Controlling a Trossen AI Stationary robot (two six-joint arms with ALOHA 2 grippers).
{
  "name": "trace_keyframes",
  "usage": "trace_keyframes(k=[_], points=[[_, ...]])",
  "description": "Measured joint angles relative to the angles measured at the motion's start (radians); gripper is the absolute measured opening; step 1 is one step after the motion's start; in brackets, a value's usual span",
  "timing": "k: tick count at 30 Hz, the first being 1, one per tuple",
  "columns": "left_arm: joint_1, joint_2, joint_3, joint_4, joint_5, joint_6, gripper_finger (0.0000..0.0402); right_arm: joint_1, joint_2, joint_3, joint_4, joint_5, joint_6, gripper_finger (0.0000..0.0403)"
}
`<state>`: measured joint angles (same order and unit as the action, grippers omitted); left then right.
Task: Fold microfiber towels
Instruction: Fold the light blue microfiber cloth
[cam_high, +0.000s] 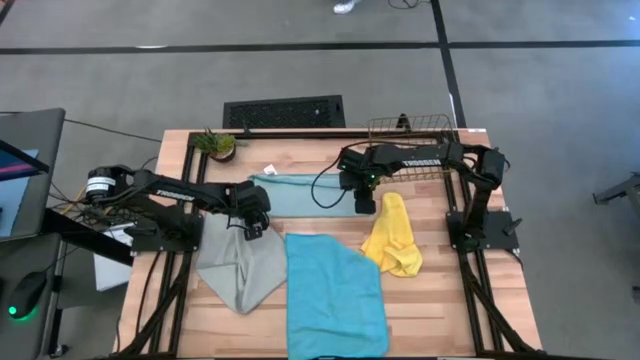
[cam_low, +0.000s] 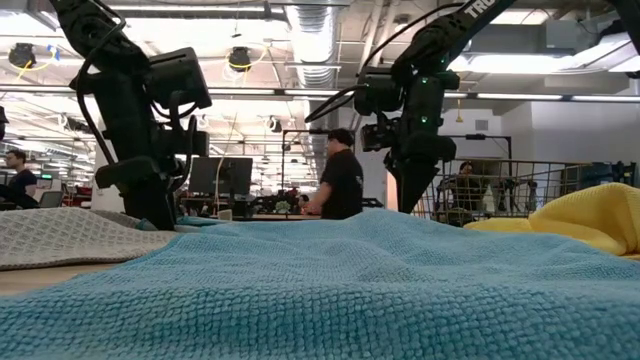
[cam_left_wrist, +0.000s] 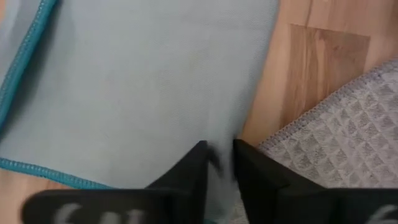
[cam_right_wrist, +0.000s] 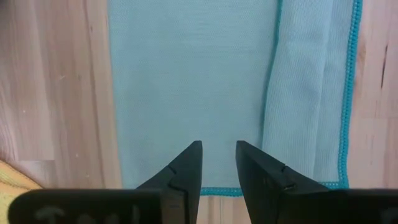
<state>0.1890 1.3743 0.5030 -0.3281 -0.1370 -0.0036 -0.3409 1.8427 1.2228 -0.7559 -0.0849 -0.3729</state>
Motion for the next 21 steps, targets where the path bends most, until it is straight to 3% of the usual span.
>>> trace_keyframes(k=[4, 10, 21], points=[[0.001, 0.000, 0.000, 0.001, 0.002, -0.024, 0.0008, -0.001, 0.000, 0.000, 0.000, 0.000, 0.000, 0.0122], [0.001, 0.004, 0.029, -0.035, 0.000, -0.067, 0.0002, -0.003, 0.000, 0.000, 0.001, 0.001, -0.001, 0.0122], [0.002, 0.005, 0.209, -0.230, -0.064, 0.024, 0.0002, -0.007, -0.002, 0.000, 0.000, 0.003, -0.001, 0.0122]])
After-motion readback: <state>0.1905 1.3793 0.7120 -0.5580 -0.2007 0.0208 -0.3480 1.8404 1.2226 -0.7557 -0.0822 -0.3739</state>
